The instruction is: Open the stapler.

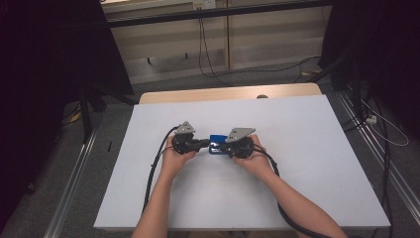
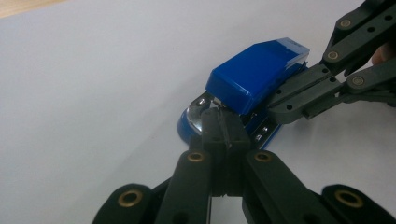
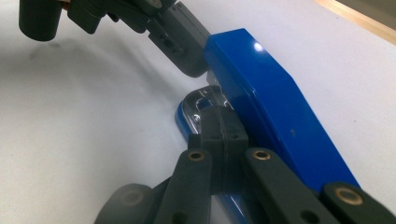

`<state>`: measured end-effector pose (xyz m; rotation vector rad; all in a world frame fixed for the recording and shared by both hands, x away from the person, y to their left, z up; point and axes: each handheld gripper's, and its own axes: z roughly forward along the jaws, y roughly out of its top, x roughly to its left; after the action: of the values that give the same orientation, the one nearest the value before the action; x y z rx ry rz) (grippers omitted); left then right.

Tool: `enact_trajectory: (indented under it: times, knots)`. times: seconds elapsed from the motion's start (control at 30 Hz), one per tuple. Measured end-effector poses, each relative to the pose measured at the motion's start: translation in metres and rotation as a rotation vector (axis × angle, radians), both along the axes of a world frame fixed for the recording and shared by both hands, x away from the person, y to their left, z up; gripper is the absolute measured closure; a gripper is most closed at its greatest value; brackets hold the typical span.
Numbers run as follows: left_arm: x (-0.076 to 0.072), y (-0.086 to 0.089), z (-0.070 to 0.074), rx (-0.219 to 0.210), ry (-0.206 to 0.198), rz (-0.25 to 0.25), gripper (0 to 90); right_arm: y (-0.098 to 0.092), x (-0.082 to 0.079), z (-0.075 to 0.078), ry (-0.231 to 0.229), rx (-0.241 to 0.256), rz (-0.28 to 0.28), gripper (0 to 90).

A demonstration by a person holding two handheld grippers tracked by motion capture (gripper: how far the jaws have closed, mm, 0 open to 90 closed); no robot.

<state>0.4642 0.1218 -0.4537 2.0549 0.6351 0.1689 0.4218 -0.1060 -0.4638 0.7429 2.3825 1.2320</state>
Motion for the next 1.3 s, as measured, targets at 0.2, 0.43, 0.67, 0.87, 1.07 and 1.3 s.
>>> enact_trajectory:
  times: [0.2,0.43,0.67,0.87,1.07,1.3]
  knots:
    - [-0.001,0.0,0.009,-0.029,-0.012,-0.008,90.0,0.0,0.0,0.0,0.002,0.001,-0.001,90.0]
    - [-0.001,-0.001,0.01,-0.048,-0.021,-0.003,90.0,0.0,-0.001,-0.001,0.002,0.013,-0.015,90.0]
    - [-0.001,-0.002,0.013,-0.052,-0.026,-0.006,90.0,0.003,-0.002,0.001,0.001,0.004,-0.034,90.0]
    - [-0.003,-0.003,0.019,-0.067,-0.037,-0.019,90.0,0.006,-0.005,0.001,-0.019,0.081,-0.082,90.0]
    - [-0.004,-0.004,0.021,-0.076,-0.05,-0.014,90.0,0.008,-0.004,0.001,-0.057,0.109,-0.125,90.0]
    - [-0.002,-0.004,0.018,-0.066,-0.054,-0.003,90.0,0.01,-0.005,0.0,-0.072,0.104,-0.139,90.0]
